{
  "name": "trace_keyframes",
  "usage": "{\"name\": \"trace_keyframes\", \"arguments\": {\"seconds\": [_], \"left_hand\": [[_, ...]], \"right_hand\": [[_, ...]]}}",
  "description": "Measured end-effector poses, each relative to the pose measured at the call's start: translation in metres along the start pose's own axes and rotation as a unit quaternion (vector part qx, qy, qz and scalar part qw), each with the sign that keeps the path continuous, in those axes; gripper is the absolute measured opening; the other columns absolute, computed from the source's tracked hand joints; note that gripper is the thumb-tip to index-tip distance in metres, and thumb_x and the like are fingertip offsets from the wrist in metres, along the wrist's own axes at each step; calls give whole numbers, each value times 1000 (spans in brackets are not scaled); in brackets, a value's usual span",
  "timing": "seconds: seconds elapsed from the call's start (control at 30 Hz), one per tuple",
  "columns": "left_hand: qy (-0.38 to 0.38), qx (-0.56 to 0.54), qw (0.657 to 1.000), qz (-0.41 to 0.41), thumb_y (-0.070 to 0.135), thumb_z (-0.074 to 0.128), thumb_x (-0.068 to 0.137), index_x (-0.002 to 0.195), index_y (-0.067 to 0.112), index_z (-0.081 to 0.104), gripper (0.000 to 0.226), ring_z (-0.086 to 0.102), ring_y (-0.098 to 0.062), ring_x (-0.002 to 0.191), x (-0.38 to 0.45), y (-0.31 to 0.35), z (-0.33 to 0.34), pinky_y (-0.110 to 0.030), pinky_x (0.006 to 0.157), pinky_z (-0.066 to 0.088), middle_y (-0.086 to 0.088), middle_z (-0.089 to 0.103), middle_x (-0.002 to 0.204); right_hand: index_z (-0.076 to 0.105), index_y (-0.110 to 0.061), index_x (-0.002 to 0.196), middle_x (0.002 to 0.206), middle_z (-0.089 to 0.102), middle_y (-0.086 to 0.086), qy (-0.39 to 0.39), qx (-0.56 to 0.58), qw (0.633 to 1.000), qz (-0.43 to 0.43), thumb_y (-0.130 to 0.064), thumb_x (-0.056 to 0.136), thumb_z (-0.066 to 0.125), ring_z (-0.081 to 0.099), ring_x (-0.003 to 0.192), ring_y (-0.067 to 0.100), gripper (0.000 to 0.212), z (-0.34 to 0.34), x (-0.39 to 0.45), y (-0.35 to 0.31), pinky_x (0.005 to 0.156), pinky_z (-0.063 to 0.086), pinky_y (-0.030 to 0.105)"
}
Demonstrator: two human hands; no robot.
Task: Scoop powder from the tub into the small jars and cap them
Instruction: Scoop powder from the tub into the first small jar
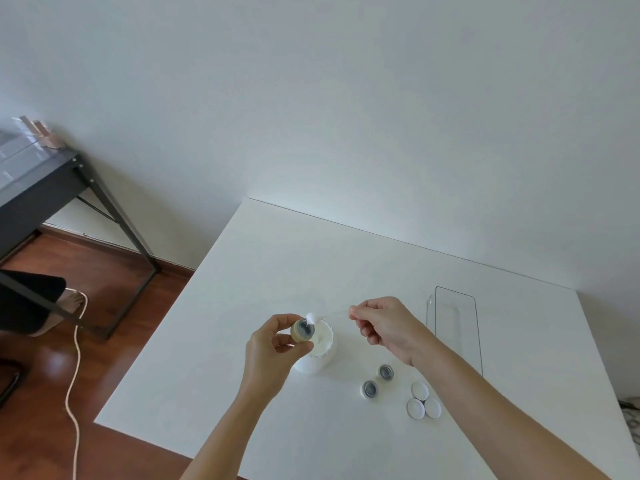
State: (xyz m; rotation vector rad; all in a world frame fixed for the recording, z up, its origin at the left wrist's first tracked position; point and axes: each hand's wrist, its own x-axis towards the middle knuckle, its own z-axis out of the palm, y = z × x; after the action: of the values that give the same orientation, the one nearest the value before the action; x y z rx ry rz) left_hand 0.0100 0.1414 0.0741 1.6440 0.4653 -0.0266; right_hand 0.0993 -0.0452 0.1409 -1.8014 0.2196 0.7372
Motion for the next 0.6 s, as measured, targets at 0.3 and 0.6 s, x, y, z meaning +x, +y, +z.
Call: {"name": "trace_keyframes", "arguments": {"seconds": [0.3, 0.6], "left_hand": [[-10, -26, 1000, 5, 0, 81, 75, 97, 26, 71, 36, 74, -13, 78, -5, 7, 4, -21, 70, 55, 11, 78, 94], [3, -47, 999, -4, 4, 84, 75, 100, 21, 71, 32, 75, -14, 79, -2, 7, 5, -19, 68, 55, 5, 79, 90]], "right_hand": [[60, -5, 67, 52, 47, -7, 112, -157, 972, -132, -19, 88, 61, 38, 46, 3, 25, 12, -12, 2, 50, 33, 17], [68, -12, 77, 68, 54, 0, 149, -474, 685, -532, -2, 81, 66, 48, 60, 19, 11, 16, -40, 11, 55, 43, 27]]}}
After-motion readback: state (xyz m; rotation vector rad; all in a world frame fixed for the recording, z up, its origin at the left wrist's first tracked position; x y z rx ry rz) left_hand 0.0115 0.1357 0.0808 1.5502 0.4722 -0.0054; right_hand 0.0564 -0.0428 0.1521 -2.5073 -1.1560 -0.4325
